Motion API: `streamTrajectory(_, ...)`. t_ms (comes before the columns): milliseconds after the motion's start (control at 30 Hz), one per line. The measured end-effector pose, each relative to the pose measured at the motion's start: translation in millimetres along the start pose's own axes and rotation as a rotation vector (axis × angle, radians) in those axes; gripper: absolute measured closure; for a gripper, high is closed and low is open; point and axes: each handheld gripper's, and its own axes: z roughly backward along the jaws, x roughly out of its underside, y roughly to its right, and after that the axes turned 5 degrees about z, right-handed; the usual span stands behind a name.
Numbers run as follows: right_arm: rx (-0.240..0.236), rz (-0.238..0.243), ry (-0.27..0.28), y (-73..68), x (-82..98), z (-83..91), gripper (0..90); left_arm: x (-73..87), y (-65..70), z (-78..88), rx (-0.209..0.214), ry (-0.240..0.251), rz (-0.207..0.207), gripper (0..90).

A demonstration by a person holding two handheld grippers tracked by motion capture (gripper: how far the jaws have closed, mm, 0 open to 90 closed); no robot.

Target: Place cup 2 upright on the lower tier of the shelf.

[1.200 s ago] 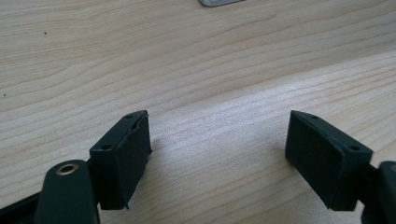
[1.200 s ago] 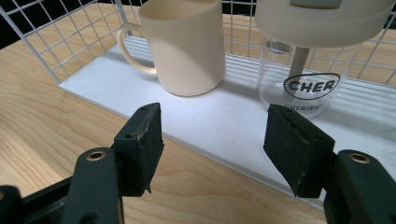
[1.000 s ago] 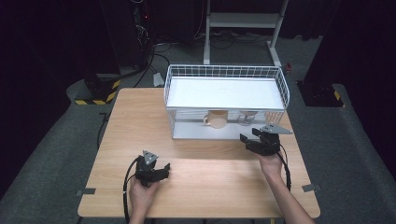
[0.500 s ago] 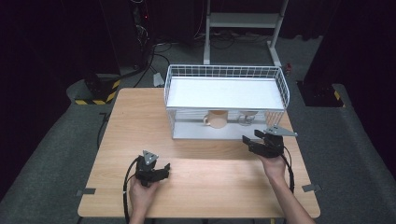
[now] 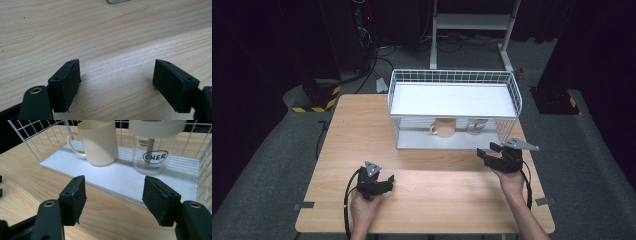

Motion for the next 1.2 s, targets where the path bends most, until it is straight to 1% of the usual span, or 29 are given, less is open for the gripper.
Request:
streamTrajectory(200, -0.004, -0.016, 0.008, 3.1, 4.5, 4.3, 35.2, 0.0, 0.0, 0.0, 0.000, 0.000, 0.000, 22.5)
streamTrajectory(767, 0.001, -0.030, 0.023, 10.3, 19.2, 22.1, 35.4, 0.0, 0.0, 0.0, 0.000, 0.000, 0.000, 22.5)
streamTrajectory(1000, 0.011, -0.043, 0.028, 12.1, 24.8, 25.8, 35.5, 0.0, 0.0, 0.0, 0.000, 0.000, 0.000, 22.5)
streamTrajectory(1200, 0.020, -0.038, 0.023, 12.6, 30.1, 28.5, 35.6, 0.0, 0.0, 0.0, 0.000, 0.000, 0.000, 22.5)
